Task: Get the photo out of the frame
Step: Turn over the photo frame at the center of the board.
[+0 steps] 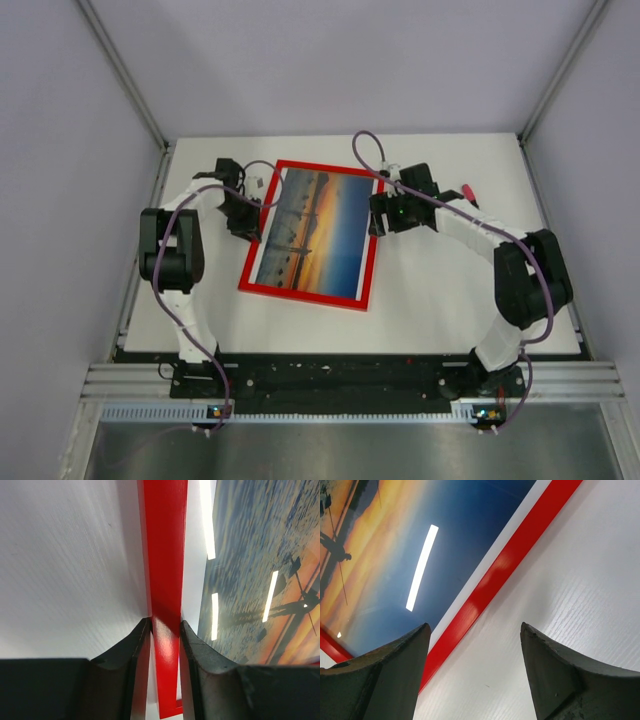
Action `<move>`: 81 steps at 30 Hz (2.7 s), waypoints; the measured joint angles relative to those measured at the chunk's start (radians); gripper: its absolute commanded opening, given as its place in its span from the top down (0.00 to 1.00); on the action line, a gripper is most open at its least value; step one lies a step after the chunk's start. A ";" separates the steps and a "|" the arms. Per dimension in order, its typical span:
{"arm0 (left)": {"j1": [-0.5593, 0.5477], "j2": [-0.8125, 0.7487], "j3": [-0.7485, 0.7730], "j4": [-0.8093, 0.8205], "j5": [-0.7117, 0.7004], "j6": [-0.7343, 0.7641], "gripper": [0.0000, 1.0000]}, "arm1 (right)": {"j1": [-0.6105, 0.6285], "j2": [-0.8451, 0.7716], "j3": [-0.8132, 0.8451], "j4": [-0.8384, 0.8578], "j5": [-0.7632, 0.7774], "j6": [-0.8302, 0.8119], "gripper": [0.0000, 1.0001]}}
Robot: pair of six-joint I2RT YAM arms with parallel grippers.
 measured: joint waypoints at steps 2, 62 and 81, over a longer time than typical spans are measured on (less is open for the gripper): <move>0.000 0.000 0.001 0.000 -0.003 0.000 1.00 | 0.000 0.005 0.000 0.000 0.000 0.000 0.27; -0.045 -0.054 0.033 -0.059 -0.070 -0.081 1.00 | 0.868 -0.272 -0.460 0.377 0.488 -0.954 0.04; -0.045 -0.060 0.033 -0.059 -0.066 -0.099 1.00 | 1.073 0.139 -0.359 0.764 0.812 -1.028 0.06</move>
